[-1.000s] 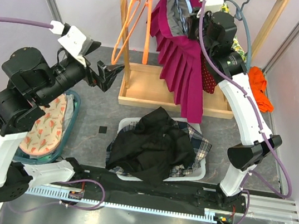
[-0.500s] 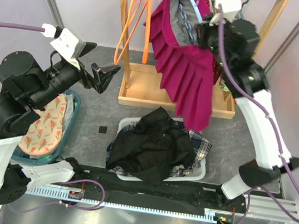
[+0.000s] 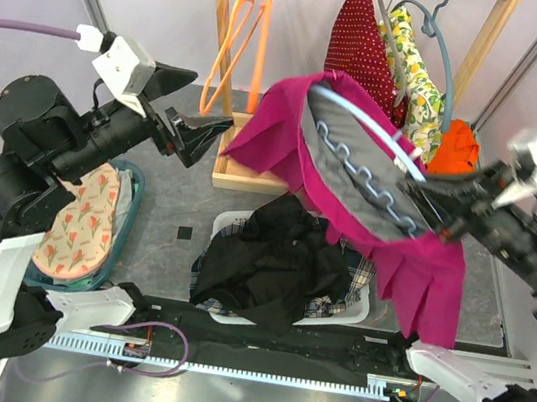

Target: Remove the skirt from the hanger

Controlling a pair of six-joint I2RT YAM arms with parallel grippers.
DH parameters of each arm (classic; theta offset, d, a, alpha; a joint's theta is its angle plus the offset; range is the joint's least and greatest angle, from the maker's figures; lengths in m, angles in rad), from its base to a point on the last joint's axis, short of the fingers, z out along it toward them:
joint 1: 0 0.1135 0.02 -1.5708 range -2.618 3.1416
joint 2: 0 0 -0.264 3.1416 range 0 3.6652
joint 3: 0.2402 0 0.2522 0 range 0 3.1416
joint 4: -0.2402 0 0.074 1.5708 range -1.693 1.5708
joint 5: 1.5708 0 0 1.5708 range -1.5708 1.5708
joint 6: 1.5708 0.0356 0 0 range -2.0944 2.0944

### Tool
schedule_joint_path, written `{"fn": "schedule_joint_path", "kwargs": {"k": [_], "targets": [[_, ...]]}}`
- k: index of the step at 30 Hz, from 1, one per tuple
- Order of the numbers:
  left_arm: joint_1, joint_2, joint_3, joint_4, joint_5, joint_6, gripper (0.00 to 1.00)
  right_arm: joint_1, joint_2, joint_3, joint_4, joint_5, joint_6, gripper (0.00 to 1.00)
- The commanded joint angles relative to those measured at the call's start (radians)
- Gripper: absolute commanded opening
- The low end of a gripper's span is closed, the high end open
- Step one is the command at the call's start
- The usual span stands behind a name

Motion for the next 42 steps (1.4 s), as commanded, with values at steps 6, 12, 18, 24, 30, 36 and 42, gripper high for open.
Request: {"fn": "schedule_joint_path", "kwargs": {"k": [6, 12, 18, 24, 30, 36, 42], "targets": [[0.011, 0.073, 0.017, 0.040, 0.255, -0.141, 0.99, 0.004, -0.044, -0.010, 0.047, -0.098, 0.024, 0.00], [0.039, 0.110, 0.038, 0.059, 0.490, -0.166, 0.92, 0.004, -0.039, -0.033, 0.063, -0.120, 0.021, 0.00], [0.051, 0.157, 0.037, 0.072, 0.618, -0.195, 0.79, 0.003, -0.038, -0.033, 0.062, -0.114, 0.010, 0.00], [0.054, 0.190, 0.032, 0.092, 0.497, -0.193, 0.99, 0.004, -0.041, -0.050, 0.059, -0.120, 0.000, 0.00], [0.065, 0.220, 0.029, 0.138, 0.400, -0.210, 0.92, 0.004, -0.041, -0.065, 0.066, -0.132, -0.002, 0.00], [0.086, 0.265, 0.021, 0.158, 0.541, -0.276, 0.65, 0.004, -0.044, -0.058, 0.065, -0.137, 0.003, 0.00], [0.086, 0.254, 0.000, 0.166, 0.585, -0.305, 0.84, 0.004, -0.045, -0.061, 0.066, -0.138, 0.003, 0.00]]}}
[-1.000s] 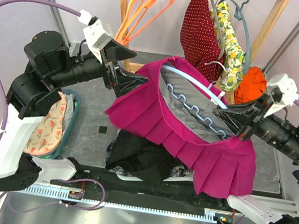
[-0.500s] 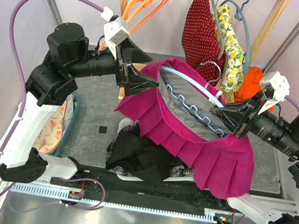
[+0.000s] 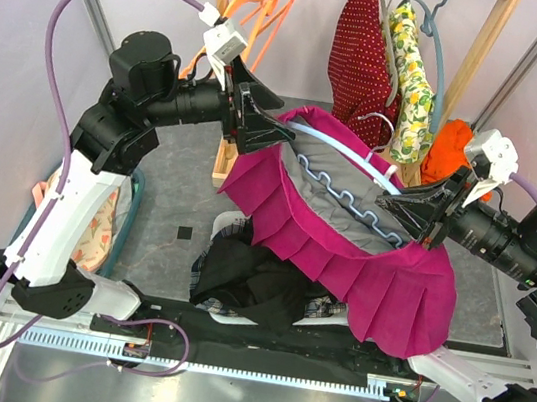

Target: Remove the skirt from the hanger

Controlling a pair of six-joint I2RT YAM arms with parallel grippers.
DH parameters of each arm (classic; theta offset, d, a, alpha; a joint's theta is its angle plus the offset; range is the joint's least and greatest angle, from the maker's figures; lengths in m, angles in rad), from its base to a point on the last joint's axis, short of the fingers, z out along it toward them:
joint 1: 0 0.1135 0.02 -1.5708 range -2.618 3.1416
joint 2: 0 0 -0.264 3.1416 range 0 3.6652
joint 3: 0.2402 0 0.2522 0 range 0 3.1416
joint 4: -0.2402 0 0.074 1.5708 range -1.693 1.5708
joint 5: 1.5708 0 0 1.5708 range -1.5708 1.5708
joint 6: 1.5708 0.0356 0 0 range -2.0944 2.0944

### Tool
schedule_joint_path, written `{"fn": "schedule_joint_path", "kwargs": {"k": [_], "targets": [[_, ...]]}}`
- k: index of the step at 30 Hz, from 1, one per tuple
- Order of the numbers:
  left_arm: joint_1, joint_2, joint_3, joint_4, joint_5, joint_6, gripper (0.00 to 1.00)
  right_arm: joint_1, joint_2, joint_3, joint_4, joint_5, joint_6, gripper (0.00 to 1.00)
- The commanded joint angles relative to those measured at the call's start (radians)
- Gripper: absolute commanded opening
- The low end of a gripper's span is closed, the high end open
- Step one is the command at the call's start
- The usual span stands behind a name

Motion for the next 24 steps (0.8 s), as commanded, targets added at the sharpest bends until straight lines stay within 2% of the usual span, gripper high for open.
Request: {"fn": "schedule_joint_path", "kwargs": {"k": [1, 4, 5, 7, 8, 10, 11, 12, 13, 20, 24], "targets": [[0.003, -0.017, -0.009, 0.047, 0.060, -0.052, 0.83, 0.000, -0.017, 0.018, 0.144, -0.015, -0.005, 0.00], [0.003, -0.015, -0.024, 0.045, 0.066, -0.042, 0.74, 0.000, -0.016, 0.012, 0.155, -0.024, 0.001, 0.00], [0.003, -0.012, -0.026, 0.045, 0.066, -0.037, 0.65, 0.001, -0.016, 0.007, 0.161, -0.028, 0.006, 0.00], [0.003, -0.003, -0.015, 0.034, 0.051, -0.033, 0.55, 0.000, -0.020, 0.003, 0.170, -0.028, 0.012, 0.00], [0.003, 0.015, -0.005, 0.018, 0.055, -0.019, 0.39, 0.000, -0.022, -0.001, 0.170, -0.029, 0.012, 0.00], [0.004, 0.029, 0.017, 0.011, 0.058, -0.014, 0.24, 0.001, -0.026, -0.007, 0.175, -0.029, 0.016, 0.00], [0.006, 0.037, 0.020, 0.013, 0.058, -0.019, 0.10, 0.000, -0.028, -0.008, 0.173, -0.029, 0.017, 0.00], [0.007, 0.037, 0.026, 0.013, 0.057, -0.019, 0.05, 0.001, -0.029, -0.008, 0.172, -0.028, 0.017, 0.00], [0.007, 0.038, 0.029, 0.011, 0.057, -0.017, 0.02, 0.000, -0.029, -0.011, 0.170, -0.025, 0.017, 0.00], [0.004, 0.064, 0.135, 0.007, 0.038, -0.009, 0.02, 0.000, -0.031, -0.054, 0.204, -0.058, 0.047, 0.00], [-0.014, 0.132, 0.326, 0.013, 0.050, -0.035, 0.04, 0.000, -0.020, -0.128, 0.280, -0.075, 0.092, 0.00]]}}
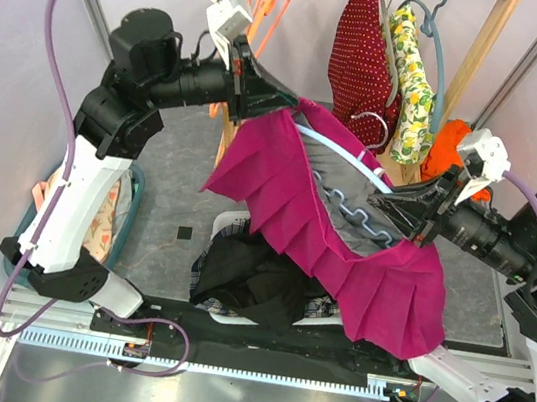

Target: Remove the skirt from the hanger

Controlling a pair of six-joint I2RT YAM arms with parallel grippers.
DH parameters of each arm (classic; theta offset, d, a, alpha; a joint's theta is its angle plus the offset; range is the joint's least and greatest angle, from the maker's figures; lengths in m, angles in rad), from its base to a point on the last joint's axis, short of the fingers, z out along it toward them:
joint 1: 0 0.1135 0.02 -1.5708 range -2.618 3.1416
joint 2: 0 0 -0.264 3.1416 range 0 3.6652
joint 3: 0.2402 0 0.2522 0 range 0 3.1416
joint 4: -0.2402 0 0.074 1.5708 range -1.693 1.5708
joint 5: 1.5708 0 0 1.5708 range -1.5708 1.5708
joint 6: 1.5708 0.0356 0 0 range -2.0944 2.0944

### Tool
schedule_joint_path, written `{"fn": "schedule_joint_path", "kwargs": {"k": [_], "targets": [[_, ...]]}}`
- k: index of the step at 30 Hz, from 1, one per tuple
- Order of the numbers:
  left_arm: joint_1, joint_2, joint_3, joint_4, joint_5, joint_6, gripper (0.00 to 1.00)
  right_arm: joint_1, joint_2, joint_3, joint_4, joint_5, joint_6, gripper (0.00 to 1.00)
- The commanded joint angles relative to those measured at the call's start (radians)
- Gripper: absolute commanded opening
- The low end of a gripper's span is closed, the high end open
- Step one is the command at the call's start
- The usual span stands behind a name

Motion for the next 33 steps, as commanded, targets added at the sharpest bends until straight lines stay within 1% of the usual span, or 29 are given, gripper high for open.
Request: {"fn": "schedule_joint_path", "kwargs": {"k": [1, 2, 4, 7, 11, 13, 16, 18, 19, 20, 21, 22, 23, 24, 25, 28, 29, 31, 33], "targets": [[-0.033, 0.045, 0.202, 0.060, 0.028, -0.032, 0.05, 0.000, 0.002, -0.101, 0.228, -0.043, 0.070, 0.00], [-0.043, 0.048, 0.237, 0.069, 0.031, -0.039, 0.06, 0.000, -0.004, -0.129, 0.258, -0.046, 0.094, 0.00], [-0.072, 0.051, 0.242, 0.085, 0.038, -0.052, 0.06, 0.000, -0.010, -0.192, 0.343, -0.050, 0.125, 0.00], [-0.105, 0.042, 0.208, 0.086, 0.048, -0.056, 0.06, -0.002, -0.001, -0.226, 0.436, -0.076, 0.173, 0.00], [-0.133, 0.036, 0.158, 0.086, 0.062, -0.063, 0.06, 0.000, 0.044, -0.223, 0.570, -0.113, 0.229, 0.00], [-0.144, 0.032, 0.142, 0.086, 0.077, -0.063, 0.06, 0.001, 0.059, -0.206, 0.610, -0.119, 0.251, 0.00], [-0.149, 0.005, 0.086, 0.066, 0.077, -0.033, 0.07, 0.001, 0.074, -0.145, 0.641, -0.109, 0.245, 0.00], [-0.149, -0.012, 0.044, 0.043, 0.068, -0.008, 0.07, 0.001, 0.079, -0.117, 0.701, -0.116, 0.266, 0.00], [-0.149, -0.014, 0.028, 0.039, 0.068, 0.010, 0.07, 0.001, 0.081, -0.117, 0.741, -0.145, 0.318, 0.00], [-0.149, -0.015, 0.024, 0.039, 0.068, 0.012, 0.07, 0.001, 0.093, -0.120, 0.837, -0.167, 0.361, 0.00], [-0.150, -0.009, 0.023, 0.037, 0.070, 0.009, 0.07, 0.001, 0.100, -0.148, 0.897, -0.184, 0.406, 0.00], [-0.153, -0.007, 0.029, 0.037, 0.071, 0.009, 0.07, 0.003, 0.107, -0.169, 0.970, -0.202, 0.493, 0.01], [-0.156, -0.004, 0.032, 0.039, 0.068, 0.012, 0.07, 0.004, 0.119, -0.189, 1.071, -0.216, 0.519, 0.06], [-0.159, -0.003, 0.037, 0.037, 0.065, 0.013, 0.07, 0.009, 0.125, -0.214, 1.098, -0.218, 0.532, 0.09], [-0.161, 0.000, 0.047, 0.039, 0.061, 0.015, 0.06, 0.026, 0.134, -0.218, 1.104, -0.218, 0.527, 0.10], [-0.162, -0.004, 0.066, 0.037, 0.056, 0.020, 0.06, 0.079, 0.143, -0.232, 1.060, -0.202, 0.483, 0.19], [-0.162, -0.007, 0.067, 0.039, 0.054, 0.024, 0.06, 0.093, 0.145, -0.226, 1.040, -0.187, 0.445, 0.22], [-0.162, -0.012, 0.070, 0.031, 0.053, 0.030, 0.05, 0.115, 0.150, -0.215, 0.985, -0.170, 0.414, 0.25], [-0.162, -0.014, 0.069, 0.023, 0.050, 0.046, 0.04, 0.122, 0.154, -0.195, 0.962, -0.158, 0.386, 0.25]]}}
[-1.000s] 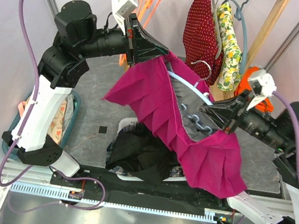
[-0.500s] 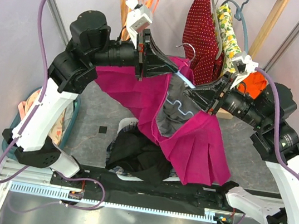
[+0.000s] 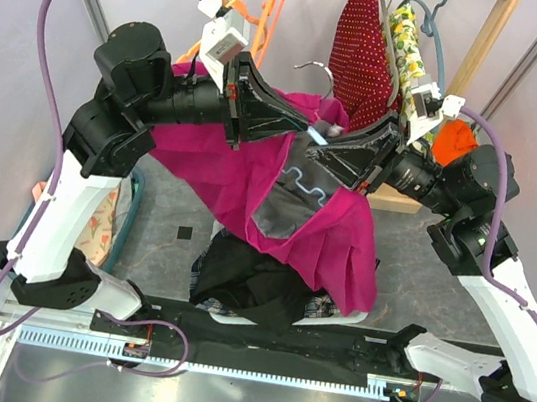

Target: Remove the skirt from the hanger

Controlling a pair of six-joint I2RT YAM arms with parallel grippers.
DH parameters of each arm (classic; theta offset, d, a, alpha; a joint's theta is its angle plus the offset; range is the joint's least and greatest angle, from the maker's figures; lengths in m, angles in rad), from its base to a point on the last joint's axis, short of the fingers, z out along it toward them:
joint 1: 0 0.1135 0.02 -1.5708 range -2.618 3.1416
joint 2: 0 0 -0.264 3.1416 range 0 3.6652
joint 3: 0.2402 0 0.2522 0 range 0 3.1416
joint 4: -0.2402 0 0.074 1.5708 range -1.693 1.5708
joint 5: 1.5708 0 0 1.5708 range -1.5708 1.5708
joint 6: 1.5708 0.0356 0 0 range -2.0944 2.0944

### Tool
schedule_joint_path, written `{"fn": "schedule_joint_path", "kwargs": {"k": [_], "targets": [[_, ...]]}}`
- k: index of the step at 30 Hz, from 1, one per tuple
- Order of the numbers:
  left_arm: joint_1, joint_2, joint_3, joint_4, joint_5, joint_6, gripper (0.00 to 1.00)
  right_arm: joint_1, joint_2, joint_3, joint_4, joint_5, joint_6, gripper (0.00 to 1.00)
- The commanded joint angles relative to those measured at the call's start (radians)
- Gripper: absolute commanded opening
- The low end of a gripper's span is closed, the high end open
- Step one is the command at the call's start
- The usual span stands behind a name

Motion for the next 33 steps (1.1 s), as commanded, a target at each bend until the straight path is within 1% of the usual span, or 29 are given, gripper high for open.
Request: {"fn": "schedule_joint_path", "kwargs": {"k": [1, 2, 3, 4, 5, 6, 7, 8, 9, 10, 11, 13, 15, 17, 19, 21, 22, 23, 25, 26, 27, 28, 30, 33], "targets": [[-0.020, 0.009, 0.010, -0.023, 0.022, 0.045, 0.04, 0.036, -0.005, 0.064, 0.127, 0.021, -0.058, 0.22], [-0.020, 0.008, 0.007, -0.026, 0.024, 0.054, 0.04, 0.036, -0.008, 0.076, 0.118, 0.024, -0.077, 0.14], [-0.020, 0.006, 0.001, -0.029, 0.028, 0.059, 0.04, 0.037, -0.008, 0.084, 0.107, 0.035, -0.091, 0.11], [-0.020, 0.002, -0.002, -0.030, 0.032, 0.065, 0.06, 0.039, -0.009, 0.093, 0.077, 0.043, -0.105, 0.05], [-0.020, -0.003, -0.004, -0.035, 0.036, 0.076, 0.11, 0.039, -0.011, 0.107, 0.075, 0.052, -0.116, 0.02], [-0.020, -0.006, -0.007, -0.037, 0.047, 0.080, 0.29, 0.039, -0.013, 0.112, 0.045, 0.059, -0.134, 0.00], [-0.020, -0.012, -0.007, -0.040, 0.051, 0.085, 0.39, 0.039, -0.017, 0.113, 0.037, 0.064, -0.140, 0.00], [-0.020, -0.015, -0.007, -0.046, 0.053, 0.094, 0.51, 0.039, -0.020, 0.113, 0.035, 0.070, -0.145, 0.00], [-0.020, -0.017, -0.007, -0.047, 0.056, 0.099, 0.55, 0.039, -0.022, 0.113, 0.037, 0.079, -0.151, 0.00], [-0.020, -0.017, -0.007, -0.050, 0.056, 0.103, 0.55, 0.039, -0.022, 0.113, 0.041, 0.084, -0.151, 0.00], [-0.020, -0.018, -0.008, -0.052, 0.059, 0.106, 0.52, 0.037, -0.019, 0.107, 0.056, 0.089, -0.148, 0.00], [-0.020, -0.011, -0.001, -0.052, 0.065, 0.100, 0.50, 0.039, -0.003, 0.078, 0.165, 0.095, -0.110, 0.00], [-0.020, 0.000, 0.005, -0.049, 0.075, 0.096, 0.49, 0.051, 0.045, 0.076, 0.230, 0.095, -0.093, 0.05], [-0.022, 0.003, 0.010, -0.047, 0.075, 0.096, 0.50, 0.083, 0.085, 0.119, 0.230, 0.095, -0.101, 0.09], [-0.022, 0.000, 0.007, -0.047, 0.078, 0.097, 0.50, 0.111, 0.127, 0.156, 0.207, 0.122, -0.142, 0.17], [-0.022, -0.008, 0.001, -0.047, 0.081, 0.097, 0.50, 0.140, 0.145, 0.173, 0.195, 0.139, -0.166, 0.22], [-0.022, -0.011, -0.002, -0.049, 0.085, 0.099, 0.50, 0.145, 0.149, 0.191, 0.190, 0.147, -0.188, 0.23], [-0.022, -0.014, -0.010, -0.050, 0.085, 0.099, 0.50, 0.149, 0.152, 0.203, 0.179, 0.173, -0.197, 0.22], [-0.022, -0.023, -0.019, -0.055, 0.087, 0.105, 0.50, 0.151, 0.159, 0.242, 0.138, 0.196, -0.241, 0.14], [-0.022, -0.026, -0.028, -0.058, 0.088, 0.105, 0.50, 0.157, 0.156, 0.251, 0.120, 0.258, -0.252, 0.10], [-0.022, -0.034, -0.034, -0.058, 0.093, 0.105, 0.49, 0.159, 0.136, 0.248, 0.121, 0.289, -0.260, 0.02], [-0.022, -0.037, -0.039, -0.057, 0.096, 0.100, 0.49, 0.160, 0.121, 0.225, 0.133, 0.326, -0.272, 0.00], [-0.022, -0.043, -0.048, -0.058, 0.113, 0.093, 0.48, 0.162, 0.080, 0.195, 0.190, 0.397, -0.288, 0.00], [-0.028, -0.052, -0.045, -0.057, 0.119, 0.085, 0.45, 0.163, 0.066, 0.199, 0.195, 0.441, -0.306, 0.00]]}}
